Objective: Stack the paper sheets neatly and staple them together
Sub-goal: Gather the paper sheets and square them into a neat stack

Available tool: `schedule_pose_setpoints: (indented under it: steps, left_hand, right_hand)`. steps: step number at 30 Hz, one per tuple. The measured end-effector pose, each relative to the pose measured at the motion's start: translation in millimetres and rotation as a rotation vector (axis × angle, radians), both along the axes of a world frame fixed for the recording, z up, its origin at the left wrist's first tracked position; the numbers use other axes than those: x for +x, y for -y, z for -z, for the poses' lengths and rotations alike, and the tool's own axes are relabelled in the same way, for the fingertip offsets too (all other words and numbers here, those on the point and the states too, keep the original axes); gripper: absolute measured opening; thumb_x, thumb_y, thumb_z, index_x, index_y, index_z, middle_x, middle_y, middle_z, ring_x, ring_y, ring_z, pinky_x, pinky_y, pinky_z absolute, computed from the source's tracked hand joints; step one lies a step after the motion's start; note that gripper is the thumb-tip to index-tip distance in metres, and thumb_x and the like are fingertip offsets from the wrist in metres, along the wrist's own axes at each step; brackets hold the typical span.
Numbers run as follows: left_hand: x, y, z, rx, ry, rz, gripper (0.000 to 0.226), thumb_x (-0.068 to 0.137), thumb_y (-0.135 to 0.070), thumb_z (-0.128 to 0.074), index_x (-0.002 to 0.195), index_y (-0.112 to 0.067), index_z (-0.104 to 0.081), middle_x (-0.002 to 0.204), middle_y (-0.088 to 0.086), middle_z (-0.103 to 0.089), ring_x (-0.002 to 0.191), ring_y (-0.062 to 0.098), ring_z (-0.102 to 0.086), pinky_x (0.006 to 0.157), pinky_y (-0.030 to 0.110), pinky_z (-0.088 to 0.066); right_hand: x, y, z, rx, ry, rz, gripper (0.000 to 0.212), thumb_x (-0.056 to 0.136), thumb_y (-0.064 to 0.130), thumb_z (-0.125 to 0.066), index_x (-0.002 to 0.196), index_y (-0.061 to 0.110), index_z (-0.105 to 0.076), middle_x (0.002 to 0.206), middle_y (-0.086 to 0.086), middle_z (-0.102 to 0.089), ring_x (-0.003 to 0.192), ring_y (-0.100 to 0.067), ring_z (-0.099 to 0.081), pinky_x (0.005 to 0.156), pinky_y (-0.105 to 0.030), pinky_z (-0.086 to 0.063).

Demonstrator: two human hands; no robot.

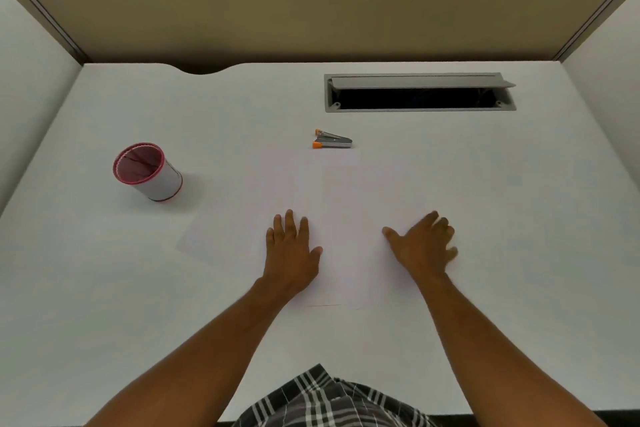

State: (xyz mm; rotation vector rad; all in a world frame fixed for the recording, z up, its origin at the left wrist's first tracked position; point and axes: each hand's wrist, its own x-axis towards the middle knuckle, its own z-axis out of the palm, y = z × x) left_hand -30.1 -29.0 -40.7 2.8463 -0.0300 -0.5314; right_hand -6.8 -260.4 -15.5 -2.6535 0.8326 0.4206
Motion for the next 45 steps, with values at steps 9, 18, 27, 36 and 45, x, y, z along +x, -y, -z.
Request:
schedule_pose_setpoints:
  steps: [9,18,27,36,45]
  left_hand:
    - [-4,7,6,-0.019,0.0,0.004,0.073,0.096,-0.06,-0.033,0.156,-0.032,-0.004,0.162,0.023,0.017,0.148,0.044,0.02,0.12,0.058,0.007]
    - [-2,6,0,-0.06,0.009,-0.097,0.09,0.092,-0.062,-0.043,0.156,-0.014,-0.003,0.163,0.023,0.012,0.151,0.04,0.013,0.122,0.05,-0.002]
    - [-7,-20,-4,-0.383,0.113,-0.185,0.063,0.099,-0.018,-0.051,0.155,-0.011,-0.021,0.165,0.01,-0.013,0.153,0.025,-0.012,0.122,0.033,-0.013]
    - [-11,-25,-21,-0.576,0.385,-0.614,0.037,0.095,0.002,-0.049,0.13,-0.003,-0.06,0.121,0.012,-0.07,0.114,0.025,-0.066,0.101,0.026,-0.046]
    - [-7,-11,-24,-0.531,0.17,-0.6,0.059,0.092,-0.012,-0.059,0.146,-0.005,-0.037,0.148,0.014,-0.046,0.138,0.031,-0.037,0.114,0.037,-0.031]
  right_hand:
    - [12,-1,-7,-0.04,-0.071,0.017,0.11,0.07,0.067,-0.071,0.148,0.003,-0.025,0.144,-0.018,-0.035,0.134,-0.034,-0.034,0.1,-0.052,-0.043]
    - [16,-10,-14,0.166,-0.045,0.123,0.103,0.07,0.045,-0.083,0.147,0.008,-0.025,0.141,-0.018,-0.04,0.133,-0.037,-0.04,0.099,-0.053,-0.046]
    - [14,13,-26,0.514,0.147,0.195,0.031,0.081,0.017,-0.072,0.111,0.011,-0.067,0.11,-0.011,-0.072,0.094,-0.031,-0.069,0.089,-0.043,-0.057]
    - [16,23,-35,0.774,0.15,0.232,0.03,0.087,0.015,-0.072,0.114,0.005,-0.067,0.109,-0.011,-0.071,0.097,-0.031,-0.068,0.089,-0.04,-0.056]
    - [0,-46,-12,0.151,0.168,-0.039,0.034,0.091,0.023,-0.059,0.114,-0.002,-0.063,0.118,-0.022,-0.06,0.114,-0.041,-0.055,0.09,-0.041,-0.048]
